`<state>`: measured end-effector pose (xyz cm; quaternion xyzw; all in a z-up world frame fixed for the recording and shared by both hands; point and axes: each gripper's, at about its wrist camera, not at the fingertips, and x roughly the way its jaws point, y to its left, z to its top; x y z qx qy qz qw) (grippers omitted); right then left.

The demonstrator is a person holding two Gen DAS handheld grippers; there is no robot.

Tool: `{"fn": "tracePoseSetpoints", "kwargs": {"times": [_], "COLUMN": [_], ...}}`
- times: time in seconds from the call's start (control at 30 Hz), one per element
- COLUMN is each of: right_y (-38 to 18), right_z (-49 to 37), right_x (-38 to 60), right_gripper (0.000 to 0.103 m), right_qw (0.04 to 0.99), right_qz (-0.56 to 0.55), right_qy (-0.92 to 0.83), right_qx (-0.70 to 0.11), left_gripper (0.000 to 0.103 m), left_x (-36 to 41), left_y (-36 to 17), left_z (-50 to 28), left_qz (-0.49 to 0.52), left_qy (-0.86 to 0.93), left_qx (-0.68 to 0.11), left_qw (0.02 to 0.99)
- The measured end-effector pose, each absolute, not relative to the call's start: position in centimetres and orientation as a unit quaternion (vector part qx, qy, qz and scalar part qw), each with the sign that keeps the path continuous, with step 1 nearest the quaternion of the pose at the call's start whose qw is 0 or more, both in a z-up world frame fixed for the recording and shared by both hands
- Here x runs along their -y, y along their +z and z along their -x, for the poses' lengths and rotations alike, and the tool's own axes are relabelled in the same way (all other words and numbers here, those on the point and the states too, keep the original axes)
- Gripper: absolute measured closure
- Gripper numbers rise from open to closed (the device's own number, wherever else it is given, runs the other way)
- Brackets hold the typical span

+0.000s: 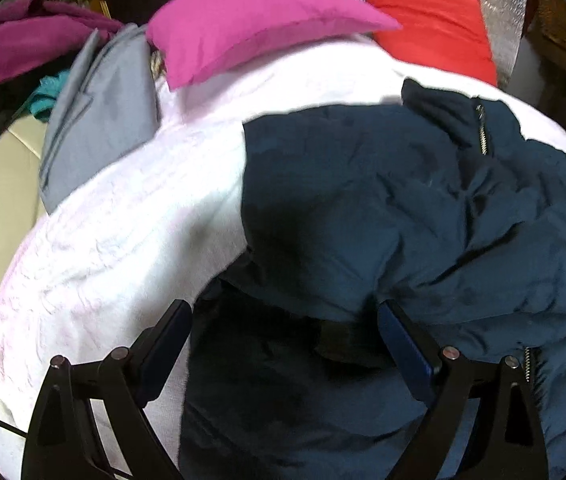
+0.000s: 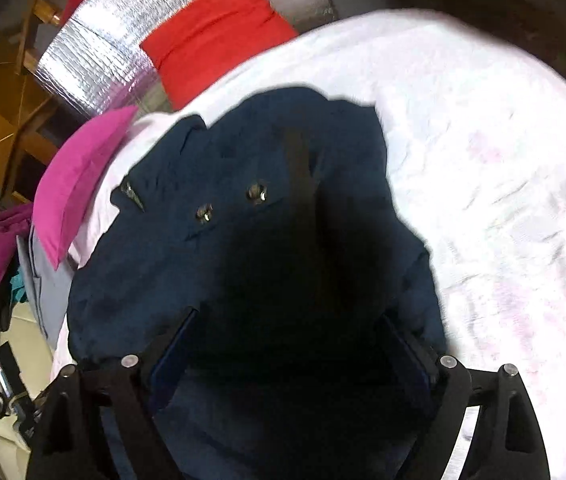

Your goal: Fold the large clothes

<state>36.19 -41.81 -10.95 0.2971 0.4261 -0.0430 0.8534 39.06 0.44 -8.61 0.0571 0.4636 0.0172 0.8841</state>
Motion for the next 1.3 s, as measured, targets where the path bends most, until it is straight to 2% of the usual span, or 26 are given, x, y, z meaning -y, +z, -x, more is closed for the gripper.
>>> {"fn": "tracePoseSetpoints", "kwargs": {"times": [0.03,0.1,0.2,0.27,0.37,0.47,0.63,0.83,0.87,0.93,0.97,1.3], "right_y": [-10.2,-8.7,-8.2,-8.6,-9.6,-10.5,-12.8,-11.3,-10.9,-10.2,-9.7,-7.6], "right_z": [-35.8,-34.9,-34.7,-35.1,-36.6,-37.6,-39.3,-38.0,-37.6,-36.5,-35.6,-27.2], "right_x": [41.7,41.4,40.2,38.8,36.2,34.2,33.8,34.2,34.5,35.2,35.9,38.9], "right_gripper": [0.016,0.029,0.036,0.036,0.058,0.06,0.06,0.059,0.057,0.042,0.031,0.029], "right_qw": [0.86,0.878,0.891,0.891,0.887,0.886,0.87,0.873,0.876,0.882,0.886,0.904], "right_qz": [-0.294,-0.286,-0.275,-0.256,-0.232,-0.215,-0.218,-0.221,-0.223,-0.232,-0.241,-0.248], "right_qy": [-0.038,-0.038,-0.015,0.0,0.032,0.038,0.028,0.045,0.048,0.046,0.044,0.039], "right_qx": [-0.415,-0.382,-0.361,-0.374,-0.399,-0.408,-0.441,-0.432,-0.424,-0.408,-0.394,-0.345], "left_gripper": [0.009,0.009,0.009,0.009,0.009,0.01,0.009,0.01,0.01,0.01,0.01,0.01], "left_x": [-0.5,-0.8,-1.8,-2.1,-2.1,-2.1,-1.8,-2.7,-2.9,-3.2,-3.4,-6.5], "left_y": [-8.2,-7.7,-7.7,-8.2,-9.2,-10.1,-10.8,-9.4,-9.0,-8.1,-7.6,-5.8], "left_z": [-38.8,-38.6,-39.0,-39.3,-40.0,-40.5,-40.5,-39.4,-39.0,-37.8,-37.1,-29.0], "left_qz": [-0.06,-0.058,-0.041,-0.035,-0.033,-0.025,-0.024,-0.012,-0.014,-0.018,-0.018,-0.062], "left_qy": [0.021,0.03,0.039,0.042,0.043,0.034,0.024,0.012,0.012,0.015,0.013,0.03], "left_qx": [-0.455,-0.443,-0.445,-0.452,-0.47,-0.483,-0.495,-0.489,-0.483,-0.47,-0.464,-0.422], "left_qw": [0.888,0.894,0.894,0.89,0.881,0.875,0.868,0.872,0.875,0.883,0.886,0.904]}}
